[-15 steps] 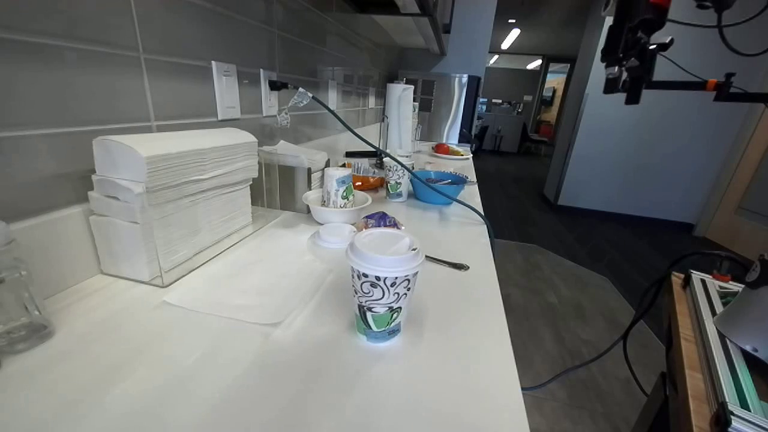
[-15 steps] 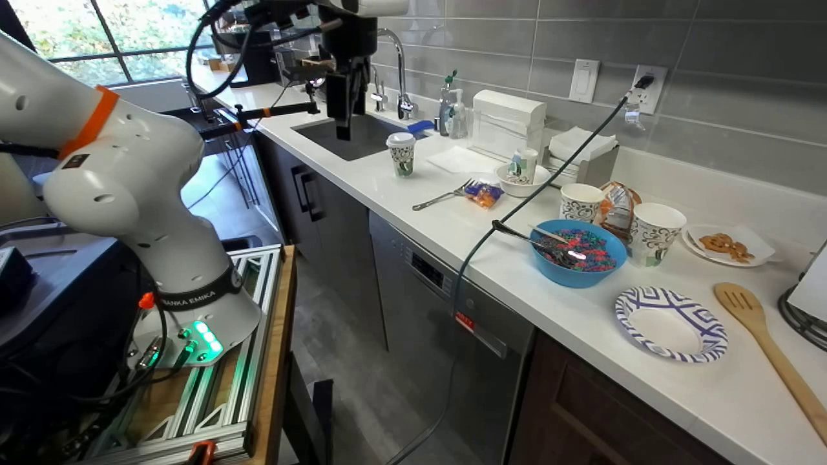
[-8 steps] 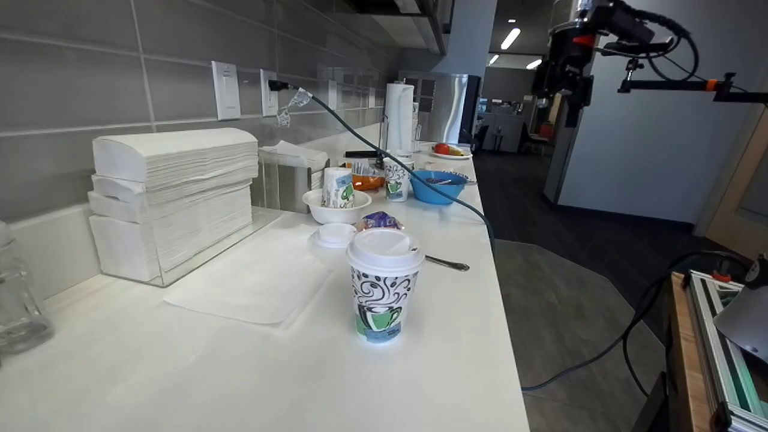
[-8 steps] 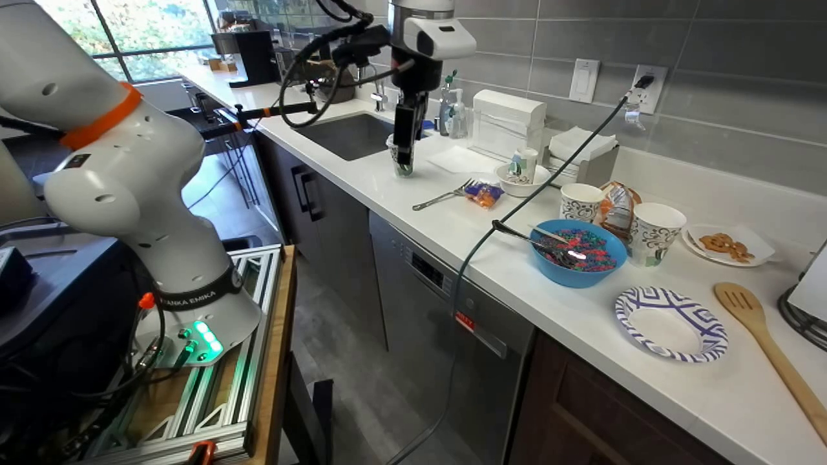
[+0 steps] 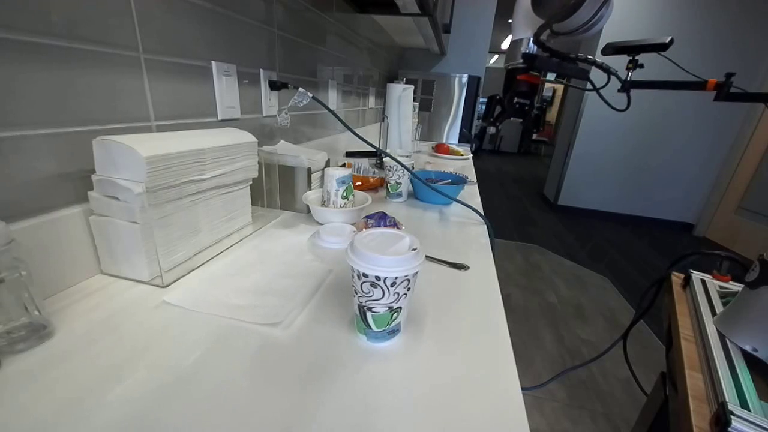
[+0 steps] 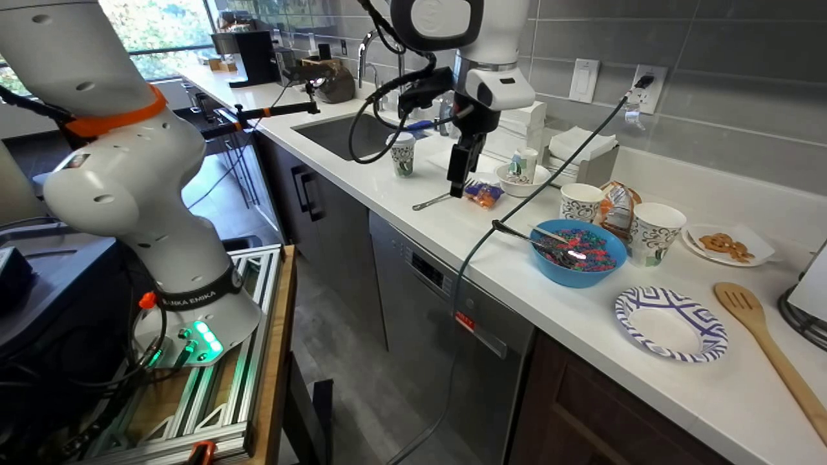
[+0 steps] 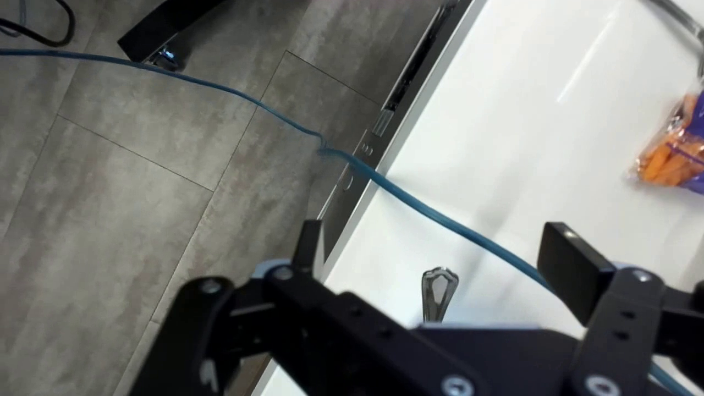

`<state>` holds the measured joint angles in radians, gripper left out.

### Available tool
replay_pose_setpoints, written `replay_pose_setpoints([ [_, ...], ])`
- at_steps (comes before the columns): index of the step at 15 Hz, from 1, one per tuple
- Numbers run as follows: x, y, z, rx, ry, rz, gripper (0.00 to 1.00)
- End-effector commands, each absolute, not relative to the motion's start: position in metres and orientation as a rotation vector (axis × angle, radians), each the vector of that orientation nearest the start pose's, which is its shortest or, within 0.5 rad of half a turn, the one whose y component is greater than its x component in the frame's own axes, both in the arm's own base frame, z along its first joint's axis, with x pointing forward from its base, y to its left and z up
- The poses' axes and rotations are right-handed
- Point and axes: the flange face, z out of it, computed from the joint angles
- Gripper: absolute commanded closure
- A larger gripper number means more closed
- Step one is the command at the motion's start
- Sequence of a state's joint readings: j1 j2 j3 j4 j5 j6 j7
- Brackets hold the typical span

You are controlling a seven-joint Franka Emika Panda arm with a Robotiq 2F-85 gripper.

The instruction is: Transfer some beans to the plate on the right

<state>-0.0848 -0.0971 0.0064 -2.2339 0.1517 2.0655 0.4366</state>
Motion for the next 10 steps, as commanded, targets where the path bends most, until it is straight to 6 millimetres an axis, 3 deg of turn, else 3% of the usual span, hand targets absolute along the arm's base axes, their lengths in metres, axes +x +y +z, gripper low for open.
replay_pose_setpoints([
  [1, 0.537, -0.04, 0.391, -2.822, 1.008, 0.145, 0.0],
  [2, 0.517, -0.038, 0.397, -2.868, 0.943, 0.129, 0.0],
  [5, 0.533, -0.042, 0.389, -2.854, 0.972, 0.142, 0.0],
  [8, 0.536, -0.042, 0.391, -2.849, 0.983, 0.137, 0.0],
  [10, 0.549, -0.042, 0.378, -2.834, 1.002, 0.142, 0.0],
])
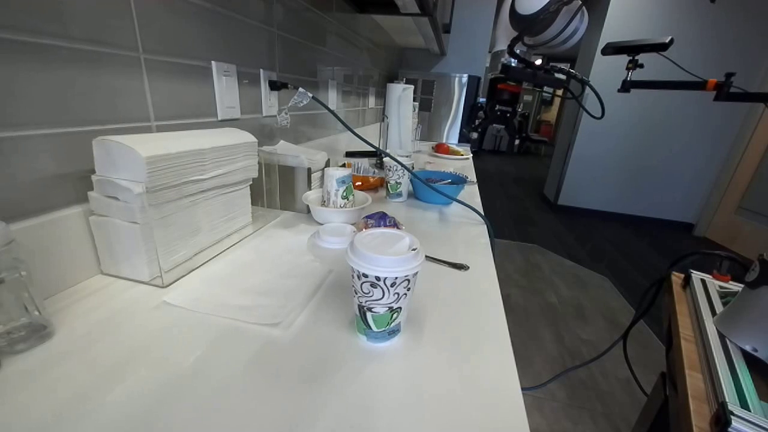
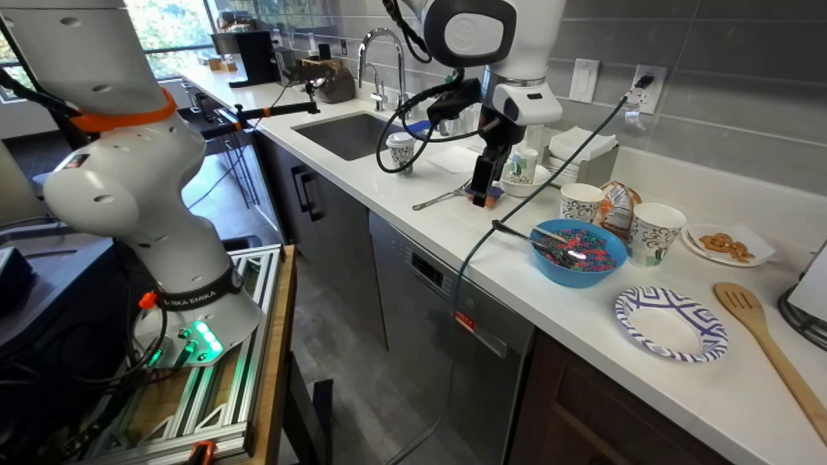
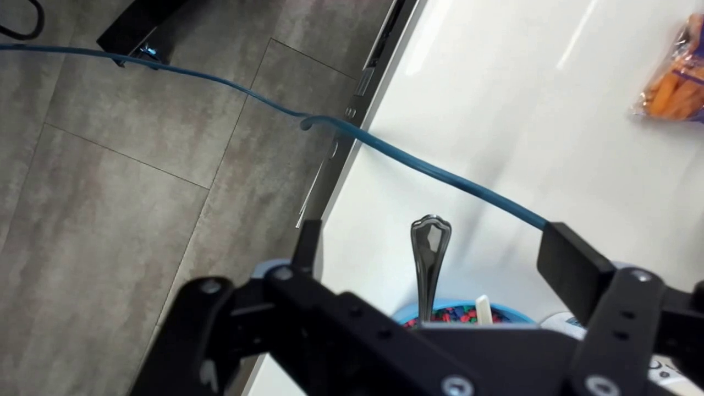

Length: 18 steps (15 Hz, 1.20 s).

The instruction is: Transfer some beans to the plate on the right

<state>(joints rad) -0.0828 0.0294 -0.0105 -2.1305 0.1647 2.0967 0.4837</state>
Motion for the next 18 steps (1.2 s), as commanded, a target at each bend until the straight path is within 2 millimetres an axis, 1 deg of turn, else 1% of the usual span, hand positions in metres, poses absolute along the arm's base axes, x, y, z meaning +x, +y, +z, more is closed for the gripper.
replay_pose_setpoints([
  [1, 0.554, -0.043, 0.373, -2.828, 1.008, 0.144, 0.0],
  [8, 0.58, -0.052, 0.338, -2.802, 1.003, 0.16, 0.0],
  [13, 0.591, -0.059, 0.313, -2.804, 0.967, 0.189, 0.0],
  [18, 0.598, -0.069, 0.293, -2.817, 0.962, 0.231, 0.0],
])
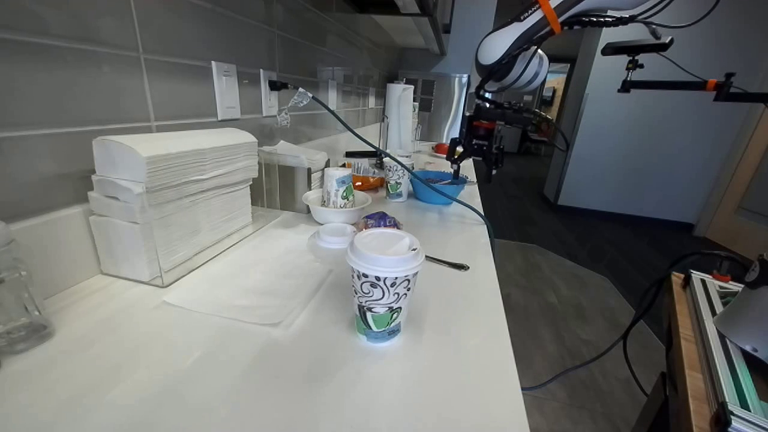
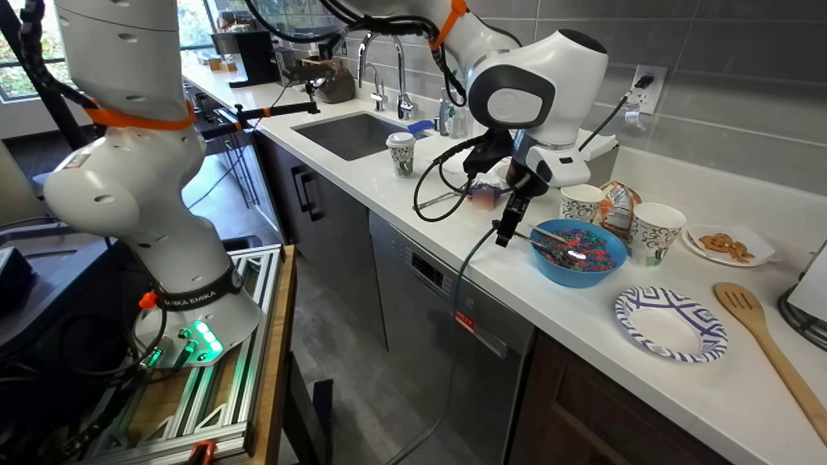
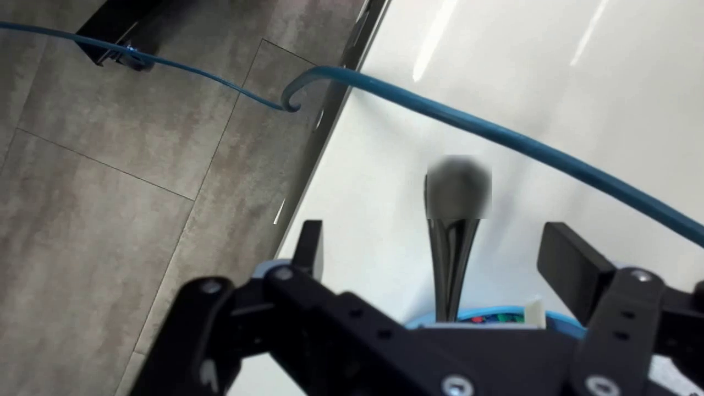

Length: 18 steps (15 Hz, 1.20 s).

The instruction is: Transfer some beans to the plate on the right

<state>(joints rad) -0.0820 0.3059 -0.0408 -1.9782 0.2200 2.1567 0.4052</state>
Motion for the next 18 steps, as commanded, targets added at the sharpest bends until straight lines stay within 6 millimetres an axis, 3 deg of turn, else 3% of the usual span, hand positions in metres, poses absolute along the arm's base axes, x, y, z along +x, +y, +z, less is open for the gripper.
replay_pose_setpoints([
  [1, 0.6, -0.07, 0.29, -2.814, 0.968, 0.235, 0.0],
  [2, 0.602, -0.071, 0.288, -2.812, 0.973, 0.236, 0.0],
  [5, 0.607, -0.073, 0.284, -2.805, 0.988, 0.233, 0.18],
  [9, 0.612, -0.076, 0.283, -2.803, 0.994, 0.222, 0.26],
  [12, 0.615, -0.077, 0.288, -2.802, 0.988, 0.208, 0.48],
  [15, 0.617, -0.078, 0.294, -2.8, 0.984, 0.192, 0.55],
  [17, 0.618, -0.079, 0.296, -2.801, 0.978, 0.186, 0.66],
  [18, 0.618, -0.079, 0.297, -2.801, 0.975, 0.183, 0.65],
])
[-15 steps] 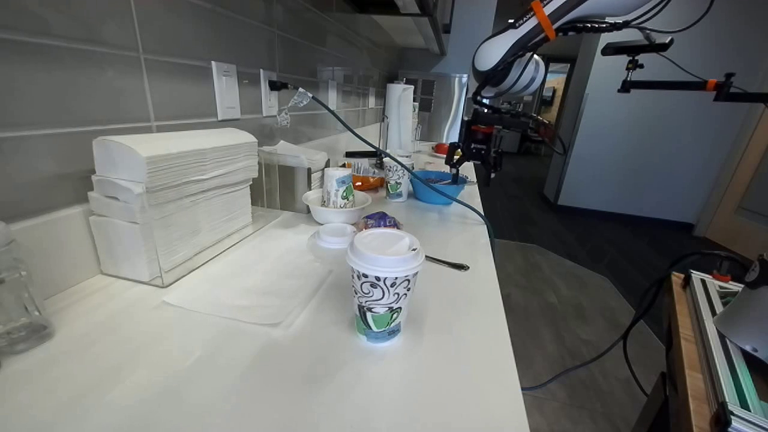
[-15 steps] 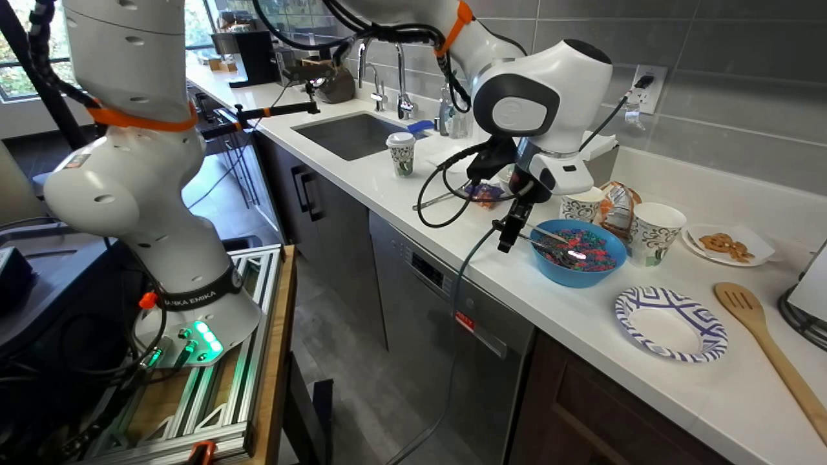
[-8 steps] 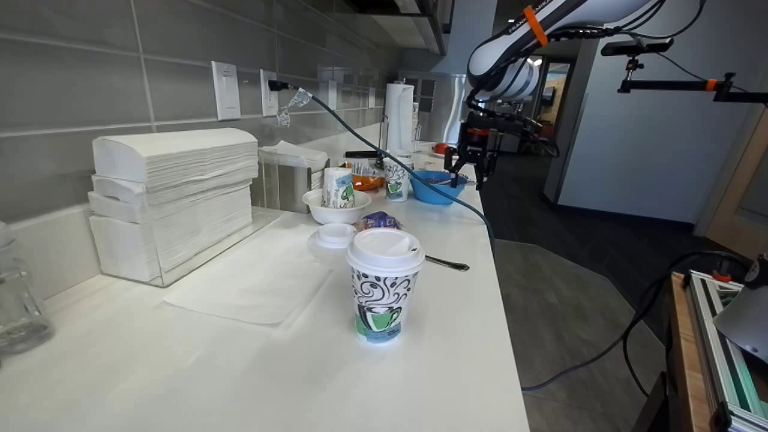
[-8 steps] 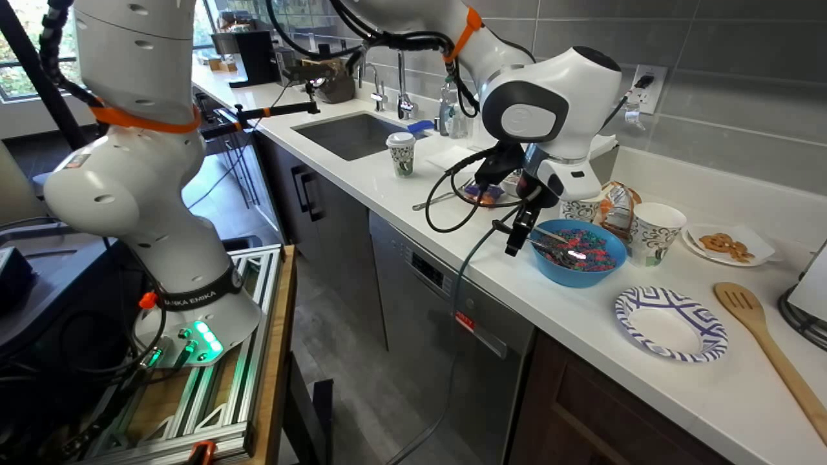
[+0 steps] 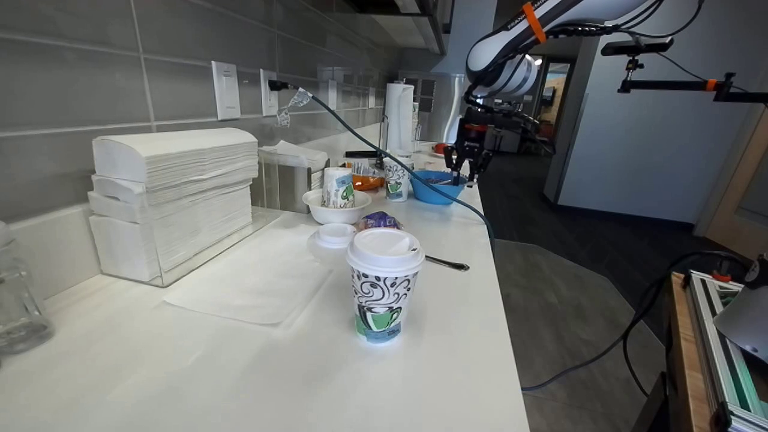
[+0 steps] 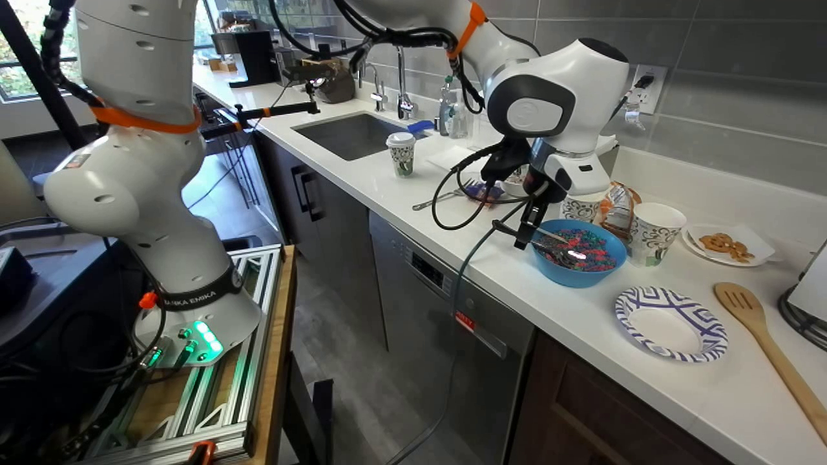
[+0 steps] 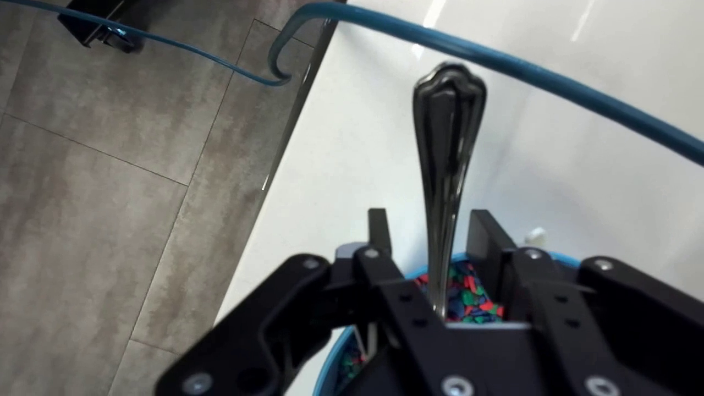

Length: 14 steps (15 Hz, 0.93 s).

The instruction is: Transfer some beans to the plate on the right

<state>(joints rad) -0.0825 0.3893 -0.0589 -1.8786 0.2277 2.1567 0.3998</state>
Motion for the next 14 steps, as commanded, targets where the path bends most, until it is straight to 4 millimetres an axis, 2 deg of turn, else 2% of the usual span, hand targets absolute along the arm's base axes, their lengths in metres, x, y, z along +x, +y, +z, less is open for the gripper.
replay_pose_setpoints([
  [1, 0.6186, -0.0786, 0.2969, -2.802, 0.972, 0.181, 0.73],
  [2, 0.6189, -0.0785, 0.2968, -2.803, 0.967, 0.181, 0.69],
  [3, 0.6192, -0.0781, 0.2964, -2.8, 0.964, 0.183, 0.74],
  [4, 0.6194, -0.0776, 0.2957, -2.798, 0.963, 0.184, 0.69],
  [8, 0.6186, -0.0756, 0.2938, -2.793, 0.95, 0.19, 0.65],
  [10, 0.6185, -0.0751, 0.2933, -2.79, 0.944, 0.19, 0.71],
  [12, 0.6184, -0.0753, 0.2942, -2.787, 0.942, 0.189, 0.95],
  [13, 0.6184, -0.0756, 0.2945, -2.787, 0.942, 0.188, 1.0],
  [14, 0.6185, -0.0759, 0.2948, -2.785, 0.942, 0.187, 0.98],
])
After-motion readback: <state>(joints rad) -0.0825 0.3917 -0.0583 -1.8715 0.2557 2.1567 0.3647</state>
